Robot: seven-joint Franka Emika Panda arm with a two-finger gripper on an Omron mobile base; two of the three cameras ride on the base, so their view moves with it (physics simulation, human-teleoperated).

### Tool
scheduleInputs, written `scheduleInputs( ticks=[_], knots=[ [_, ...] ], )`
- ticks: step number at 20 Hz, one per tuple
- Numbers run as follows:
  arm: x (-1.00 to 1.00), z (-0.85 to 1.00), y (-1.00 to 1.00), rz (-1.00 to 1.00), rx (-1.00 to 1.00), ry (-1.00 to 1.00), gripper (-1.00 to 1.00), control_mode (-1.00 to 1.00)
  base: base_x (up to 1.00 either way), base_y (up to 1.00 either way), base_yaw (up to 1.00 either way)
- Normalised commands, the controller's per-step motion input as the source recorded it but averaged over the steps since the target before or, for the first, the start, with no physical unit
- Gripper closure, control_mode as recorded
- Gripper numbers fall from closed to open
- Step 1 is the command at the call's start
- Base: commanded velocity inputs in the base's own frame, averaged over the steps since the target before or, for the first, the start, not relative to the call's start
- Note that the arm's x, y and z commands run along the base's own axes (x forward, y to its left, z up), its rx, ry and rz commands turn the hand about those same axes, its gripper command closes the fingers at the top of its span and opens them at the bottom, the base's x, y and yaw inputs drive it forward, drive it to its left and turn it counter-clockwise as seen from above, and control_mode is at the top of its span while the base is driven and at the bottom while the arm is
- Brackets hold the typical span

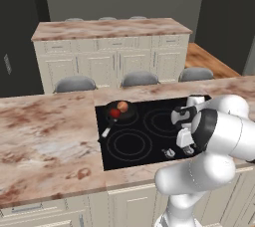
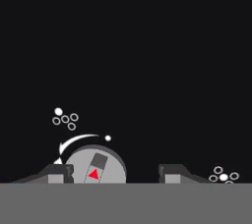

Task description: Place the pan on the rear left burner on the stove. Then place the tomato and the onion in the pan and turn on the rear left burner.

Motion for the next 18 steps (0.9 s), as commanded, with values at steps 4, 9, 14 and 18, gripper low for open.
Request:
scheduleInputs(
  ticks=[4, 9, 14, 18],
  knots=[
    [-0.11, -0.11, 0.0, 0.0, 0.0, 0.0, 1.0, -1.0, 0.0, 0.0, 0.0],
    [-0.31, -0.28, 0.0, 0.07, 0.0, 0.0, 1.0, -1.0, 0.0, 0.0, 0.0],
    [-0.27, -0.31, 0.0, 0.16, 0.0, 0.0, 1.0, -1.0, 0.0, 0.0, 0.0],
    [-0.23, -0.34, 0.0, 0.29, 0.0, 0.0, 1.0, -1.0, 0.0, 0.0, 0.0]
  ],
)
